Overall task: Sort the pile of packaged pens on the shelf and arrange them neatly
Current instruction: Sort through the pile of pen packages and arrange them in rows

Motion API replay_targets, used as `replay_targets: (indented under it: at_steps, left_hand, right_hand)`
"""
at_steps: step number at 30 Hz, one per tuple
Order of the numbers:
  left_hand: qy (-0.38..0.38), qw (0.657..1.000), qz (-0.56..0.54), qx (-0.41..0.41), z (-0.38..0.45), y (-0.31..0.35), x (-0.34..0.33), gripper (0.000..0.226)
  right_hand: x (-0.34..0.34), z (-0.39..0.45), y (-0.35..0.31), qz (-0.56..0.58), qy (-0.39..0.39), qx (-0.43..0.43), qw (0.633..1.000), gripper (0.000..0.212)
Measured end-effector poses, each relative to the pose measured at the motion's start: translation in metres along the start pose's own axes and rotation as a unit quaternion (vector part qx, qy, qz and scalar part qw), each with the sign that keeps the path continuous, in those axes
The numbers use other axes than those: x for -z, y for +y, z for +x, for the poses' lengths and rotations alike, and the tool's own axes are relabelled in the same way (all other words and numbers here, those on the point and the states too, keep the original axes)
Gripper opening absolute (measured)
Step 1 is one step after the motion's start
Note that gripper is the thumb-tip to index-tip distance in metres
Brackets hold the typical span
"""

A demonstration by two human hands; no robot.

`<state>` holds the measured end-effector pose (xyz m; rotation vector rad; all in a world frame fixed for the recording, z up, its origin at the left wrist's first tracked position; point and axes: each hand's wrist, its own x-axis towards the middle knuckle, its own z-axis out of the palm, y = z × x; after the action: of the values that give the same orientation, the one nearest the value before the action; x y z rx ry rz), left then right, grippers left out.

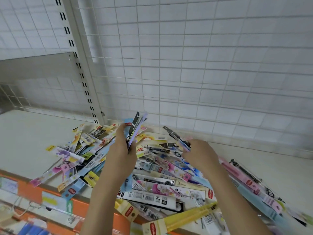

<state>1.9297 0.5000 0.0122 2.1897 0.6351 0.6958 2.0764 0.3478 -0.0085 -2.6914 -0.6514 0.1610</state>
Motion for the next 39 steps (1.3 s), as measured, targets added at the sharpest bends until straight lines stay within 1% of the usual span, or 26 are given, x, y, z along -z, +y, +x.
replay_targets:
  at_steps: [1, 5, 7, 9, 10, 12, 13, 14, 15, 22, 25, 30, 32, 35, 37, 39]
  left_hand:
    - [0.001, 1.0, -0.002, 0.004, -0.001, 0.001, -0.002, 0.056]
    - [-0.008, 1.0, 0.008, 0.002, -0.006, 0.003, -0.005, 0.057]
    - [-0.01, 1.0, 0.015, 0.0, -0.009, 0.003, -0.005, 0.056]
    - [-0.008, 1.0, 0.02, -0.001, -0.012, 0.003, -0.005, 0.054]
    - [-0.006, 1.0, 0.02, -0.003, -0.013, 0.002, -0.005, 0.049]
    - [-0.002, 1.0, 0.017, -0.006, -0.015, 0.001, -0.004, 0.034]
    - [0.0, 1.0, 0.015, -0.006, -0.016, 0.002, -0.004, 0.027]
    - [0.003, 1.0, 0.015, -0.005, -0.017, 0.002, -0.003, 0.022]
    - [0.005, 1.0, 0.015, -0.004, -0.018, 0.003, -0.003, 0.019]
    - [0.001, 1.0, 0.019, -0.013, -0.027, 0.004, -0.006, 0.028]
    - [-0.004, 1.0, 0.017, -0.013, -0.03, 0.004, -0.006, 0.028]
    - [-0.003, 1.0, 0.013, -0.017, -0.033, 0.006, -0.006, 0.026]
    - [-0.004, 1.0, 0.013, -0.019, -0.034, 0.008, -0.007, 0.026]
    - [-0.003, 1.0, 0.016, -0.023, -0.035, 0.01, -0.008, 0.026]
    - [-0.003, 1.0, 0.016, -0.022, -0.035, 0.01, -0.009, 0.028]
    - [-0.005, 1.0, 0.014, -0.019, -0.035, 0.011, -0.01, 0.029]
  right_hand:
    - [0.003, -0.004, 0.002, 0.004, 0.007, -0.002, 1.0, 0.003]
    - [0.009, -0.016, 0.009, 0.011, 0.007, -0.007, 1.0, 0.025]
    - [0.01, -0.021, 0.012, 0.007, -0.005, -0.012, 1.0, 0.029]
    - [0.011, -0.025, 0.016, 0.001, -0.02, -0.017, 1.0, 0.029]
    - [0.012, -0.027, 0.017, -0.003, -0.024, -0.017, 1.0, 0.027]
    - [0.015, -0.032, 0.02, -0.017, -0.017, -0.016, 1.0, 0.015]
    - [0.016, -0.034, 0.022, -0.021, -0.01, -0.017, 1.0, 0.017]
    - [0.017, -0.036, 0.023, -0.023, 0.0, -0.018, 1.0, 0.024]
    - [0.017, -0.036, 0.025, -0.024, 0.009, -0.018, 1.0, 0.027]
    - [0.027, -0.042, 0.032, -0.013, 0.066, -0.013, 0.998, 0.02]
    - [0.031, -0.047, 0.032, -0.014, 0.083, -0.004, 0.996, 0.02]
    - [0.035, -0.054, 0.036, -0.04, 0.139, 0.012, 0.989, 0.014]
    - [0.036, -0.055, 0.037, -0.019, 0.148, 0.018, 0.989, 0.013]
    - [0.037, -0.058, 0.038, 0.03, 0.166, 0.024, 0.985, 0.028]
    - [0.037, -0.06, 0.037, 0.081, 0.199, 0.027, 0.976, 0.032]
    - [0.038, -0.062, 0.036, 0.138, 0.224, 0.028, 0.964, 0.028]
